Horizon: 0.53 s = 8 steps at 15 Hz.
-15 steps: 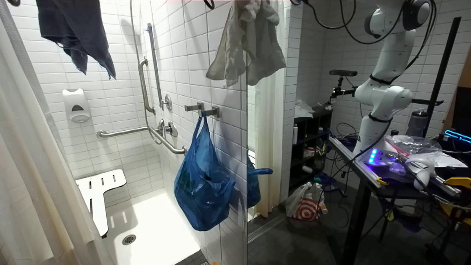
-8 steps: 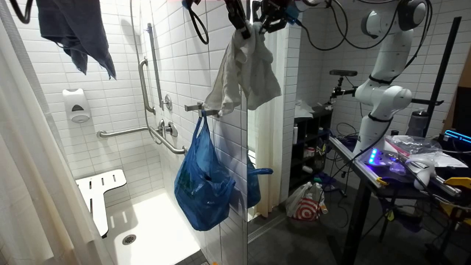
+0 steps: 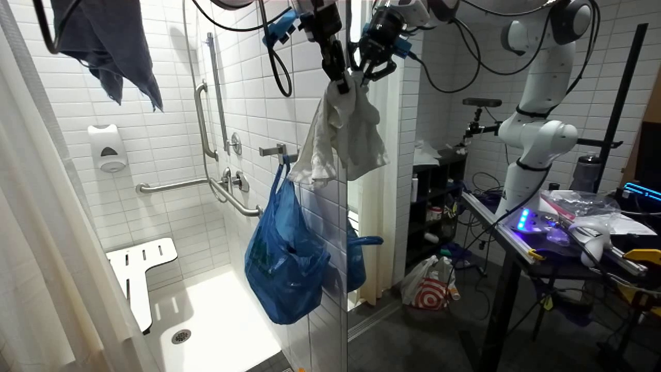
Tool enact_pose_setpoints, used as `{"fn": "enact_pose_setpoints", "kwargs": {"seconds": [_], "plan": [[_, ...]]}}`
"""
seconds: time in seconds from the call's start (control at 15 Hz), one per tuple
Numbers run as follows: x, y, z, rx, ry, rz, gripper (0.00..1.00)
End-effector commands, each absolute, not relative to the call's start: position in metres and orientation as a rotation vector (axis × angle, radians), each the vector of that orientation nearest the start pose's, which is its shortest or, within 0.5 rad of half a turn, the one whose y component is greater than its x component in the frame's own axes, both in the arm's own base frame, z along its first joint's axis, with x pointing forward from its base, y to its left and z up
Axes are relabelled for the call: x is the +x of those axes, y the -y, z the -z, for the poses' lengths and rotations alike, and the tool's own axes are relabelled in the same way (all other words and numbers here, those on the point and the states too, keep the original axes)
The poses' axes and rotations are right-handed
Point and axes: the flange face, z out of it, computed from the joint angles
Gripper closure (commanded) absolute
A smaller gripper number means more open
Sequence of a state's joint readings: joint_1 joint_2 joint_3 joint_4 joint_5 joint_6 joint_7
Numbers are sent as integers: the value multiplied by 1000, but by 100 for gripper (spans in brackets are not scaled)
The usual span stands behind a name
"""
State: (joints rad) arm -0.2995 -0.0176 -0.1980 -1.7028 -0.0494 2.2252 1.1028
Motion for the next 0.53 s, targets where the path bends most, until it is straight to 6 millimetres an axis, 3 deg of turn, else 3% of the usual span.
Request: {"fn": "enact_pose_setpoints", "kwargs": {"seconds": [0.0,0.47], "plan": [[537,314,-634,-2037,-2061,897,99],[504,297,-676,-2013,-1984,1018,99]]}}
